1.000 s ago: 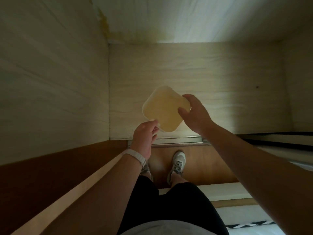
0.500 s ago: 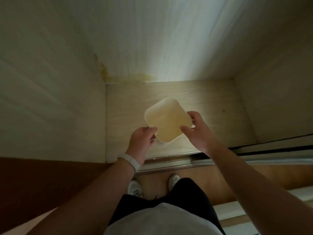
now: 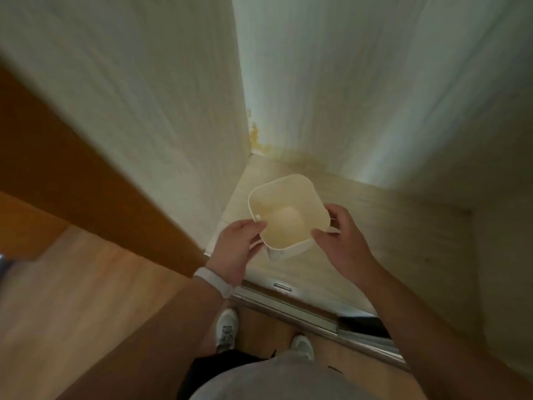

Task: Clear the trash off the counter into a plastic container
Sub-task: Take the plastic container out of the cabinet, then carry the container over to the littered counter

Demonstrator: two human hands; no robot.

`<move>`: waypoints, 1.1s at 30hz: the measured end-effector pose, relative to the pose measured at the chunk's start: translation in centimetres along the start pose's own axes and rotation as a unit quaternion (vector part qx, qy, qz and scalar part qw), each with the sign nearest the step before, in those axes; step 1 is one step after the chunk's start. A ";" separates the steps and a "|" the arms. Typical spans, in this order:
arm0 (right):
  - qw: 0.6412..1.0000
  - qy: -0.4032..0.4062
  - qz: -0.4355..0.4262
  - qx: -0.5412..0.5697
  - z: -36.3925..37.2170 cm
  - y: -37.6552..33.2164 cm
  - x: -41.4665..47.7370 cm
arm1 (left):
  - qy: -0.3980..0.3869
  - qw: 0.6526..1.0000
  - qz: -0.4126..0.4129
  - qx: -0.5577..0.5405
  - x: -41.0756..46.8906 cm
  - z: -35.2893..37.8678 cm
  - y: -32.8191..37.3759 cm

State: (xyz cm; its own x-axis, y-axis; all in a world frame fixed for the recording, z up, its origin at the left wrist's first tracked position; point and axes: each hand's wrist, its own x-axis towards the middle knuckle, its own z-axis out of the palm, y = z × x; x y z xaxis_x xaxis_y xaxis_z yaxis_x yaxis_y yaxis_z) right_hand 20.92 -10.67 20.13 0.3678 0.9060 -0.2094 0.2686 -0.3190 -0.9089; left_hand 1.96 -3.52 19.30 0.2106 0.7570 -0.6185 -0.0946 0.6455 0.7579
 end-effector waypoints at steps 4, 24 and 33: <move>0.997 -0.065 -0.035 -0.006 0.5 0.1 -1.0 | 0.056 0.997 0.012 -0.050 -3.3 -1.5 -2.1; 0.855 -0.426 -0.226 -0.190 19.9 -6.2 -5.5 | 0.347 0.891 0.072 -0.284 -15.5 -21.0 -5.4; 0.803 -0.481 -0.281 -0.213 32.4 -12.5 -6.6 | 0.397 0.852 0.116 -0.321 -17.7 -32.2 -3.2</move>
State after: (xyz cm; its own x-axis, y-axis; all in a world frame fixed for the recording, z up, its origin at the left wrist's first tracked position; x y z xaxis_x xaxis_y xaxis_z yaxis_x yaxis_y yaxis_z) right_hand -13.71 -3.67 21.22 -0.7209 0.6699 -0.1778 0.5066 0.3342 -0.7948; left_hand -32.83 -15.77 21.12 -0.5872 0.5371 -0.6056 -0.6096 0.1988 0.7674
